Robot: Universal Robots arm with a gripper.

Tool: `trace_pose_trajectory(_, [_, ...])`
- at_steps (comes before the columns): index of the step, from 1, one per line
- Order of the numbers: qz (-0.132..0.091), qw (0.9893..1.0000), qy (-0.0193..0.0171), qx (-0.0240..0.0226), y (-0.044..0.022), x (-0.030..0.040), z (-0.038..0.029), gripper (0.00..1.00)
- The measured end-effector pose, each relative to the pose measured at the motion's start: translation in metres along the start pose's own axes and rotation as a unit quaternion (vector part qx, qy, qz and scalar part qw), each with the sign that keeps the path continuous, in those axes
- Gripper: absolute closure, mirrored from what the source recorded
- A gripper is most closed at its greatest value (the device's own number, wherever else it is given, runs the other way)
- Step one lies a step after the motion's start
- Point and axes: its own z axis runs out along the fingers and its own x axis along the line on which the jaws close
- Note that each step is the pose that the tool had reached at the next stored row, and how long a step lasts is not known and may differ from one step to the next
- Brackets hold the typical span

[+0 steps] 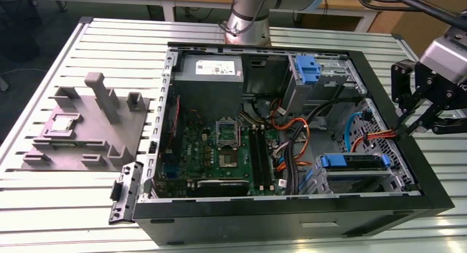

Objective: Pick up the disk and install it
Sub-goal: 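Insert the first disk wire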

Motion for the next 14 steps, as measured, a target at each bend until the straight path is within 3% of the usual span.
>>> trace_pose_trajectory(3, [-0.021, 0.9998, -0.0005, 0.0009, -0.0002, 0.0001, 0.0004, 0.74])
trace_pose_trajectory(4, [-0.030, 0.9995, -0.0007, 0.0012, -0.0002, 0.0001, 0.0006, 0.68])
trace_pose_trajectory(6, [-0.048, 0.9988, -0.0012, 0.0020, -0.0002, 0.0001, 0.0013, 0.68])
trace_pose_trajectory(10, [-0.085, 0.9964, -0.0022, 0.0035, -0.0002, 0.0000, 0.0033, 0.68])
trace_pose_trajectory(14, [-0.119, 0.9929, -0.0028, 0.0053, -0.0001, -0.0002, 0.0056, 0.68])
